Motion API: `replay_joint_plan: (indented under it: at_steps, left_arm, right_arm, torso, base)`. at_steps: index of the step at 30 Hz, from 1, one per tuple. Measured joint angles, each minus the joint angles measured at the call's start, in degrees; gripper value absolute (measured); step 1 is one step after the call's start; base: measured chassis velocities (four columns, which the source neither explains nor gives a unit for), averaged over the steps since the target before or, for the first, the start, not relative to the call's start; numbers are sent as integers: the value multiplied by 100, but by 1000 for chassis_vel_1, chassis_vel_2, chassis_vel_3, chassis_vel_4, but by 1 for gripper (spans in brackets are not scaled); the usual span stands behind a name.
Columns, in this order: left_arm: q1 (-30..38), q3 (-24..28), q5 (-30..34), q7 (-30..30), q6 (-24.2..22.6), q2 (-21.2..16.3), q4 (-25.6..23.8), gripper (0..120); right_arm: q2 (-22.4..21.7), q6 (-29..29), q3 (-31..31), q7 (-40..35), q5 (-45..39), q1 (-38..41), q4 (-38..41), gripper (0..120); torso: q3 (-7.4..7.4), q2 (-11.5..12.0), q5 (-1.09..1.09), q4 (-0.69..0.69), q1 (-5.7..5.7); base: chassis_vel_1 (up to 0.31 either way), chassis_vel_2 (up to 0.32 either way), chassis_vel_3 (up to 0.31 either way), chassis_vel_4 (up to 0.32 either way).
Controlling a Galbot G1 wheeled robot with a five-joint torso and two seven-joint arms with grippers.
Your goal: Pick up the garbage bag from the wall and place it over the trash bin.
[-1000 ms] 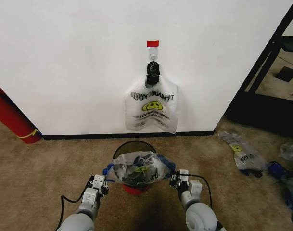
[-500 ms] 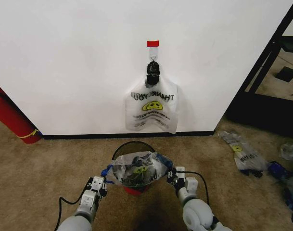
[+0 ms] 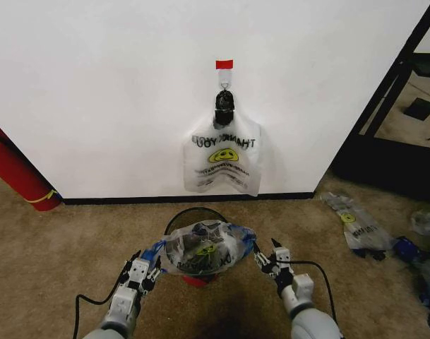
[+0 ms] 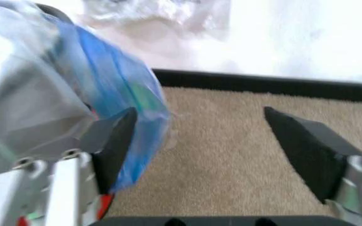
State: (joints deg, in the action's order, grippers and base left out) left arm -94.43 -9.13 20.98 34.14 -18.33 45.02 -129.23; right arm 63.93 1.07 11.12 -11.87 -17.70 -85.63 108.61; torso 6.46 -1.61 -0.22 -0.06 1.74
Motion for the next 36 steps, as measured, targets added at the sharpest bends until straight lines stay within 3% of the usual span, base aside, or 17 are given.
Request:
replay_joint_plan:
  at_steps: [4, 12, 16, 20, 23, 26, 31, 33, 36]
  left_arm:
    - [-277, -26, -246, 17, 4, -5, -351, 95]
    - [-591, -271, -469, 86, 74, -39, -943, 100]
    - [-435, -375, -112, 157, 27, -108, -1175, 100]
    - [371, -496, 919, 33, -214, -311, -1235, 100]
    - [714, -490, 1224, -114, -297, -387, -1114, 100]
    - [1039, -466, 1571, -404, -430, -379, -865, 100]
    - [1700, -276, 2266, -661, -771, -422, -484, 100]
    - [2860, 103, 2871, -1103, -1186, -525, 261, 100]
    - [4006, 653, 3111, -1578, -1443, -504, 959, 100]
  right_arm:
    - [-45, 334, 205, 409, 187, -244, 21, 97]
    - [0, 766, 576, 846, 108, -557, 261, 100]
    - [79, 1107, 836, 1092, 199, -810, 404, 100]
    - [286, 1852, 1320, 1435, 495, -1116, 562, 100]
    - [366, 2089, 1496, 1504, 559, -1133, 660, 100]
    - [465, 2278, 1649, 1635, 535, -1035, 855, 100]
    - [614, 2377, 1894, 1807, 396, -1235, 1113, 100]
    - [838, 2570, 2273, 2136, 212, -1717, 1409, 100]
    - [1062, 2872, 2621, 2444, 33, -2182, 1630, 100]
  torso:
    - [0, 0, 0, 1, 0]
    - [0, 0, 0, 2, 0]
    - [0, 0, 0, 2, 0]
    - [1, 0, 0, 0, 0]
    - [1, 0, -2, -5, 1]
    - [1, 0, 0, 9, 1]
    - [1, 0, 0, 5, 1]
    - [1, 0, -1, -3, 1]
    - [1, 0, -1, -3, 1]
  base:
    - [0, 0, 0, 0]
    - [0, 0, 0, 0]
    - [0, 0, 0, 0]
    - [0, 0, 0, 0]
    - [0, 0, 0, 0]
    - [0, 0, 0, 0]
    - [0, 0, 0, 0]
    - [0, 0, 0, 0]
    - [0, 0, 0, 0]
